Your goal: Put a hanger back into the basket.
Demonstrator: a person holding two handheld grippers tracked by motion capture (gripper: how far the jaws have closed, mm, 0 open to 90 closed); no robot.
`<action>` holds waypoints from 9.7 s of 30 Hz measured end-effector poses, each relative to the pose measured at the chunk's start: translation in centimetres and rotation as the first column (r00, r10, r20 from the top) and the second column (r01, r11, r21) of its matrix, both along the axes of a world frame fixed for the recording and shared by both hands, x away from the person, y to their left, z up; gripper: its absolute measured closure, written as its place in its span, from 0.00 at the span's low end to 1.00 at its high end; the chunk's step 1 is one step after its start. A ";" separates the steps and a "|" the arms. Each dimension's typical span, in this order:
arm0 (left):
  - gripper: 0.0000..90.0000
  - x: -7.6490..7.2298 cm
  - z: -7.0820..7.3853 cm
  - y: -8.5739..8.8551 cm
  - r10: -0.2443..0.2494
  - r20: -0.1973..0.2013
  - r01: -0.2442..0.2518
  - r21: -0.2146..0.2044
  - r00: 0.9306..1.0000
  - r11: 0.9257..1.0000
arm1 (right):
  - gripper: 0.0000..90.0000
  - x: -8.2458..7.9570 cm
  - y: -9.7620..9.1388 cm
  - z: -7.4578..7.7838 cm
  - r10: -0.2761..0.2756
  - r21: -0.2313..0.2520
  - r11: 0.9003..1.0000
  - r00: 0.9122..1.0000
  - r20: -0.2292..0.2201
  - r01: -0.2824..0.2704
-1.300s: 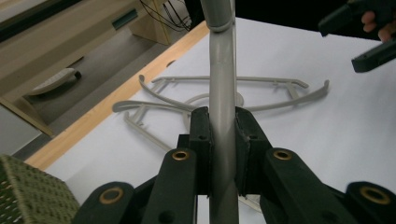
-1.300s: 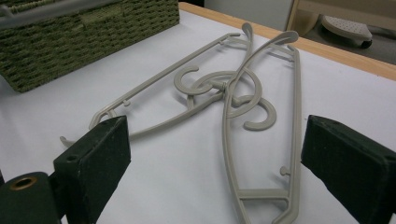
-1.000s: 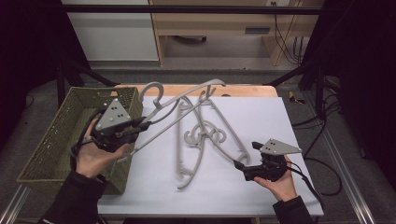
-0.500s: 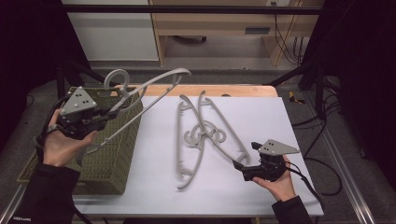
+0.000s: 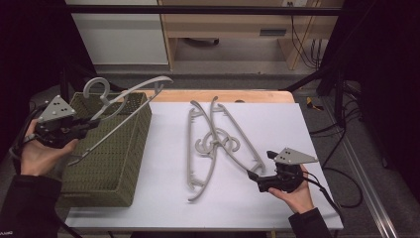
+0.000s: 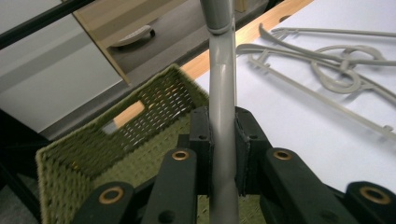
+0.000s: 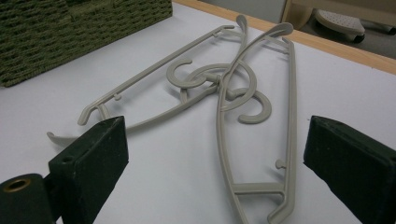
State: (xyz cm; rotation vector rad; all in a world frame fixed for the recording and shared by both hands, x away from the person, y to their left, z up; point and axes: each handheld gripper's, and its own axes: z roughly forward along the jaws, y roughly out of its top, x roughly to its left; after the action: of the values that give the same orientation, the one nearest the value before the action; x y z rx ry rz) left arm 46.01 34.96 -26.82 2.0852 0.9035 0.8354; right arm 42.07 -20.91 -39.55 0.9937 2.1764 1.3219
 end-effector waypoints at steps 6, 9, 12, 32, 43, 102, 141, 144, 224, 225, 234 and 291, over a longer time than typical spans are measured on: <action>0.88 -0.2 -0.7 2.5 0.031 0.000 -0.031 0.000 1.000 1.000 | 0.08 0.0 0.0 0.0 0.002 -0.001 1.000 1.000 -0.004 -0.002; 0.88 -0.4 -1.0 3.7 0.051 -0.010 -0.051 0.004 0.999 0.999 | 0.08 0.0 0.0 0.0 0.000 0.000 1.000 1.000 -0.003 0.000; 0.88 -0.4 -1.4 4.7 0.063 -0.020 -0.063 0.004 0.998 0.998 | 0.08 0.0 0.0 0.0 0.000 0.001 1.000 1.000 -0.004 0.000; 0.88 0.1 -5.7 7.3 0.126 -0.059 -0.124 0.036 0.990 0.992 | 0.08 0.1 0.1 -0.1 0.003 -0.003 1.000 1.000 -0.005 -0.003; 0.88 1.2 -10.0 6.5 0.171 -0.095 -0.163 0.084 0.981 0.983 | 0.08 0.1 0.2 -0.2 0.007 -0.008 1.000 1.000 -0.011 -0.007; 0.07 -4.8 -8.9 -5.4 -0.067 -0.045 0.051 -0.297 0.997 0.954 | 0.14 3.4 4.0 1.3 -0.003 -0.092 0.996 0.998 -0.062 -0.002; 0.08 -6.1 -10.9 -10.6 -0.245 -0.038 0.225 -0.277 0.969 0.934 | 0.52 10.9 9.7 -2.0 -0.056 -0.284 0.959 0.960 -0.273 -0.025; 0.08 -6.1 -10.9 -10.5 -0.243 -0.038 0.223 -0.279 0.969 0.934 | 0.56 11.3 9.9 -2.4 -0.066 -0.294 0.955 0.953 -0.296 -0.025; 0.09 -6.4 -10.0 -10.1 -0.269 -0.017 0.256 -0.259 0.963 0.932 | 0.92 8.0 5.7 1.5 0.198 -0.245 0.920 0.902 -0.384 -0.307; 0.09 -6.5 -9.8 -10.0 -0.273 -0.012 0.261 -0.252 0.962 0.932 | 0.92 7.6 5.7 1.7 0.217 -0.240 0.915 0.898 -0.382 -0.323; 0.09 -7.2 -8.3 -11.4 -0.335 0.002 0.330 -0.185 0.942 0.926 | 0.92 3.6 7.0 4.4 0.444 -0.160 0.823 0.793 -0.418 -0.545; 0.88 -9.1 -11.3 -22.7 -0.748 -0.101 0.724 0.365 0.655 0.585 | 0.91 1.1 10.0 3.5 0.629 -0.058 0.639 0.565 -0.534 -0.767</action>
State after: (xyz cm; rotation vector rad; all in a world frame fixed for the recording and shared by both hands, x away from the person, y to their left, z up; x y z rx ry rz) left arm 36.90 12.23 -38.08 2.4321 -0.2531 0.6184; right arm 43.18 -10.86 -36.07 0.2914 3.2678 1.0345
